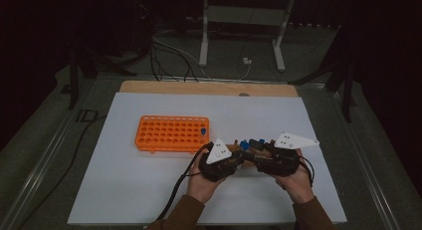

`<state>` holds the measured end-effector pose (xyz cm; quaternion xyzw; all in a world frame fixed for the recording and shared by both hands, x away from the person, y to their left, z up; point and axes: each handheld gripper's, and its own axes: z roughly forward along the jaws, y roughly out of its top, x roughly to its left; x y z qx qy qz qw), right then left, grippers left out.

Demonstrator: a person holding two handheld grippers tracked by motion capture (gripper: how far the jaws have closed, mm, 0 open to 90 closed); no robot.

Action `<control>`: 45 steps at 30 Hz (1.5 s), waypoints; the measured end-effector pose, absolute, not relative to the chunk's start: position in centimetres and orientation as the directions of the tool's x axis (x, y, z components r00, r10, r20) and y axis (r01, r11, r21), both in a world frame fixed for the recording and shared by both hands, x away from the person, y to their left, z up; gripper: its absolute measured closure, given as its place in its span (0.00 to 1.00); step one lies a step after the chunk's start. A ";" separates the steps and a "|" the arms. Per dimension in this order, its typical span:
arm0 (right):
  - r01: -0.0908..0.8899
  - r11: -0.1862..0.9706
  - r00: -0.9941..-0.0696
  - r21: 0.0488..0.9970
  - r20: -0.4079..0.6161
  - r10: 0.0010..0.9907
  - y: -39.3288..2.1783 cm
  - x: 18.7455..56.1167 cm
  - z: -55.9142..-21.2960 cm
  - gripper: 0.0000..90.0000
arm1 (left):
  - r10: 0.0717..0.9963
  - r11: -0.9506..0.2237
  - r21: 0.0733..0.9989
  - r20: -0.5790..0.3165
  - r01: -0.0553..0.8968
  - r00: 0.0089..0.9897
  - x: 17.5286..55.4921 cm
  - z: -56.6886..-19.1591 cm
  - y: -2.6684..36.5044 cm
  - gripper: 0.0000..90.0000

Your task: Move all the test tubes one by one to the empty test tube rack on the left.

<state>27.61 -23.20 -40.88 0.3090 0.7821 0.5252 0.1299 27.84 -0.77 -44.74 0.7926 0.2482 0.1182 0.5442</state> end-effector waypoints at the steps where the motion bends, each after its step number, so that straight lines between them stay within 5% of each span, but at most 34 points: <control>1: 0.347 0.255 -0.772 0.903 0.121 0.623 -23.3 27.6 -40.9 0.47 | 0.527 -0.281 0.922 -0.086 0.268 0.846 27.9 -44.8 -0.6 0.85; 8: 0.329 0.247 -0.751 0.911 0.094 0.653 -23.7 27.8 -40.9 0.23 | 0.552 -0.273 0.921 -0.089 0.280 0.829 27.9 -44.8 0.7 0.86; 19: 0.325 0.238 -0.722 0.915 0.077 0.688 -24.6 28.2 -41.5 0.04 | 0.587 -0.265 0.922 -0.079 0.283 0.806 28.1 -44.7 2.4 0.86; 45: 0.343 0.202 -0.681 0.917 0.095 0.726 -26.4 28.6 -42.2 0.00 | 0.680 -0.230 0.928 -0.062 0.293 0.730 29.6 -44.4 6.9 0.85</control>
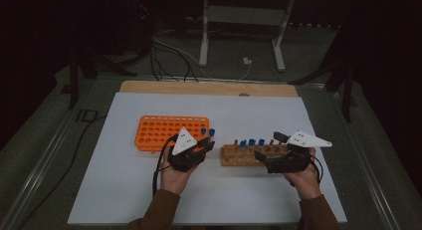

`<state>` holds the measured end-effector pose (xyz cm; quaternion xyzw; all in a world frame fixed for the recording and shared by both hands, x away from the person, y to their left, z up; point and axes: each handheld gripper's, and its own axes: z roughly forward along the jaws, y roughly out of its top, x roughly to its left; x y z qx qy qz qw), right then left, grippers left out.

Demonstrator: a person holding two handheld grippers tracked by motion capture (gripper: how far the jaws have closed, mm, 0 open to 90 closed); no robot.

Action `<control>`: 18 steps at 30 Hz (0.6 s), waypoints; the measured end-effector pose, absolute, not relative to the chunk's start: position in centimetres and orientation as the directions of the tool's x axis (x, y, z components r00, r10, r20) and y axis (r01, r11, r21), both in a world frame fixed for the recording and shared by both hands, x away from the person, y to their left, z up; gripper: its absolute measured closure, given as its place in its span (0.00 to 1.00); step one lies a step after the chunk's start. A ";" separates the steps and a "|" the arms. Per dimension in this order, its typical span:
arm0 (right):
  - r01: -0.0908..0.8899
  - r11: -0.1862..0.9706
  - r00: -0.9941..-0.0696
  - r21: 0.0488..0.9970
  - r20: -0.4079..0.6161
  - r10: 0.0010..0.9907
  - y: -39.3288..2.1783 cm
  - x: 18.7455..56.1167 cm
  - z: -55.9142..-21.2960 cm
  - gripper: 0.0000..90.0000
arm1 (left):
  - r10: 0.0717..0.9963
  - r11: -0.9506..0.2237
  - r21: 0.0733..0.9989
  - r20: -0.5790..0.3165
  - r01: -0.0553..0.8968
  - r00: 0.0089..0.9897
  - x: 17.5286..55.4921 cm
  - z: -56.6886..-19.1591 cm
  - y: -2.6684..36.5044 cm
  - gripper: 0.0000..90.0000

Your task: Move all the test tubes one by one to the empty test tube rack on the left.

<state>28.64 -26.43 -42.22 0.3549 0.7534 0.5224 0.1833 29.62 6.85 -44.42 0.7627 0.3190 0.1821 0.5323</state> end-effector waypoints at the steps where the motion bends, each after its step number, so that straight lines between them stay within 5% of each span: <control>1: 0.342 0.202 -0.680 0.918 0.094 0.727 -26.4 28.6 -42.2 0.00 | 0.685 -0.225 0.929 -0.064 0.294 0.726 29.7 -44.4 7.0 0.86; 18: 0.341 0.200 -0.678 0.919 0.093 0.729 -26.5 28.6 -42.2 0.00 | 0.753 -0.221 0.930 -0.030 0.295 0.657 31.4 -45.1 8.8 0.86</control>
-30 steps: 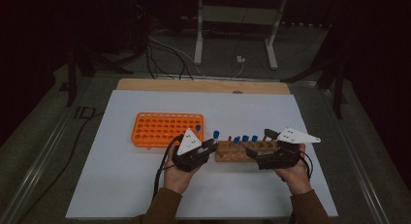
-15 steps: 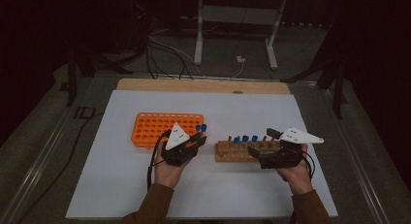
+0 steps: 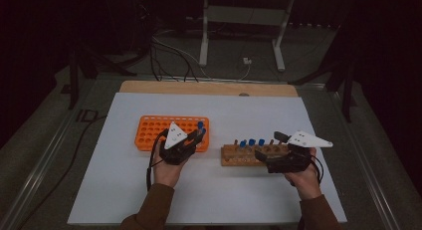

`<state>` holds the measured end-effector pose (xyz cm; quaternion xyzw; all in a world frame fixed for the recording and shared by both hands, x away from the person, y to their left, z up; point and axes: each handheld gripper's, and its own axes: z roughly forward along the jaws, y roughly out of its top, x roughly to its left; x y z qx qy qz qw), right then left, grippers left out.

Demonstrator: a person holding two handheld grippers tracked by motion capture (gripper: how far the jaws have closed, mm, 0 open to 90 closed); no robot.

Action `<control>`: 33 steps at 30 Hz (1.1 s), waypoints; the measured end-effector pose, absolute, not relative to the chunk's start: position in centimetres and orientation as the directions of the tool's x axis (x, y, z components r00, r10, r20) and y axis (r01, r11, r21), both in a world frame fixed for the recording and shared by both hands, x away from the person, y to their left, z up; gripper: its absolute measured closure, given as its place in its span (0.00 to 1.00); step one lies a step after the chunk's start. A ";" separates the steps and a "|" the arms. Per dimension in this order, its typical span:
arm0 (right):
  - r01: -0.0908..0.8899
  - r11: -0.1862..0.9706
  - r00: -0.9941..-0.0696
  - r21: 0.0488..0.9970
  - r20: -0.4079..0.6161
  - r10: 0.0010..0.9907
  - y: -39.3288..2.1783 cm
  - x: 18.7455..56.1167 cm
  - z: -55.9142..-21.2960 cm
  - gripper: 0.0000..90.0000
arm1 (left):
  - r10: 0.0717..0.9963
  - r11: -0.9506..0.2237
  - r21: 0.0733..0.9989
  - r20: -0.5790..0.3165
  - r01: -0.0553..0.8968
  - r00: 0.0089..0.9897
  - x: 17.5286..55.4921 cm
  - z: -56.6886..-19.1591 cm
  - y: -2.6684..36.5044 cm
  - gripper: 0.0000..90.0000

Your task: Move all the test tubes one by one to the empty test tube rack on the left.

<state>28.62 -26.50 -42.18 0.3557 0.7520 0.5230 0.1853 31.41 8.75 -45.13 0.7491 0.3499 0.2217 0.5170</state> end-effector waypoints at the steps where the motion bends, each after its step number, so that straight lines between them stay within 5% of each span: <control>1: 0.341 0.200 -0.679 0.919 0.094 0.728 -26.5 28.6 -42.2 0.00 | 0.758 -0.220 0.930 -0.027 0.295 0.652 31.5 -45.2 8.8 0.86; 33: 0.338 0.208 -0.685 0.918 0.089 0.723 -26.6 28.5 -42.2 0.00 | 0.795 -0.300 0.863 -0.009 0.407 0.606 33.9 -48.9 8.9 0.86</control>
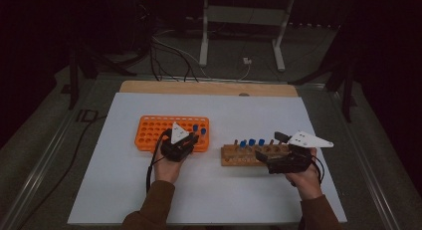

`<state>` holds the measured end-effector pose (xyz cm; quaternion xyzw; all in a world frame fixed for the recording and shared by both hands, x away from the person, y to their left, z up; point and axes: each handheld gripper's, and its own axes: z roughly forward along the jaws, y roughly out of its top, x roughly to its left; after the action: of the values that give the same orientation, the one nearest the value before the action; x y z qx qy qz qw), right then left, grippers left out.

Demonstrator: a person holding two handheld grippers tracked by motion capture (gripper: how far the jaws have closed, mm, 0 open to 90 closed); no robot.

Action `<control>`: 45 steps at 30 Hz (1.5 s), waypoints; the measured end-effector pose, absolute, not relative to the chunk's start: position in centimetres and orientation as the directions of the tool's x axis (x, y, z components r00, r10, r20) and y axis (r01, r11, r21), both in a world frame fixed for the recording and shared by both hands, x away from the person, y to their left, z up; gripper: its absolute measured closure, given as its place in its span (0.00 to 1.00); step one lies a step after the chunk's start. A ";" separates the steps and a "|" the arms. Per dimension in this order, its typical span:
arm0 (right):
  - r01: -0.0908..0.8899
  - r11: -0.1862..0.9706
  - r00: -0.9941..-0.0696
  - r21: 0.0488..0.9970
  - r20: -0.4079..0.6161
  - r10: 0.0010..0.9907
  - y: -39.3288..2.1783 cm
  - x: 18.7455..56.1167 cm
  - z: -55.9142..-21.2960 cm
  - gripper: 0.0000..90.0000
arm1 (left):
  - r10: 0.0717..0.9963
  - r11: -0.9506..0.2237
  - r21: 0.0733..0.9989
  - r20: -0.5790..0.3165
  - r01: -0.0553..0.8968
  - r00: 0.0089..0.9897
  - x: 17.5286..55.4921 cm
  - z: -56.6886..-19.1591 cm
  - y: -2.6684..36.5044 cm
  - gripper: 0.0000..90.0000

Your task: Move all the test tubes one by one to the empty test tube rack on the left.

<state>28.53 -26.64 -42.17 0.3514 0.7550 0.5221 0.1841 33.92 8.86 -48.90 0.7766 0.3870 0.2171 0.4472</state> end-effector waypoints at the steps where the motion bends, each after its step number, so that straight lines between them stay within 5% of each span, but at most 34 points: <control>1: 0.340 0.210 -0.685 0.917 0.089 0.723 -26.6 28.5 -42.2 0.00 | 0.794 -0.306 0.861 -0.006 0.407 0.608 33.9 -48.9 8.9 0.86; 25: 0.345 0.212 -0.685 0.914 0.091 0.723 -26.7 28.6 -42.4 0.00 | 0.790 -0.345 0.829 0.003 0.440 0.613 33.8 -49.3 8.6 0.84; 34: 0.347 0.234 -0.685 0.908 0.075 0.725 -26.7 28.7 -42.6 0.07 | 0.794 -0.233 0.856 -0.106 0.461 0.599 32.8 -49.0 9.8 0.65; 40: 0.363 0.217 -0.673 0.906 0.095 0.733 -27.0 29.0 -42.9 0.11 | 0.775 -0.148 0.888 -0.170 0.436 0.609 31.3 -47.5 10.8 0.34; 45: 0.360 0.216 -0.679 0.908 0.096 0.728 -27.1 29.0 -42.9 0.24 | 0.769 -0.123 0.898 -0.183 0.423 0.613 30.1 -46.9 11.3 0.14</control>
<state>29.03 -27.14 -42.92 0.3582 0.7589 0.5135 0.1791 30.07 11.28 -46.88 0.7308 0.4077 0.1656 0.5218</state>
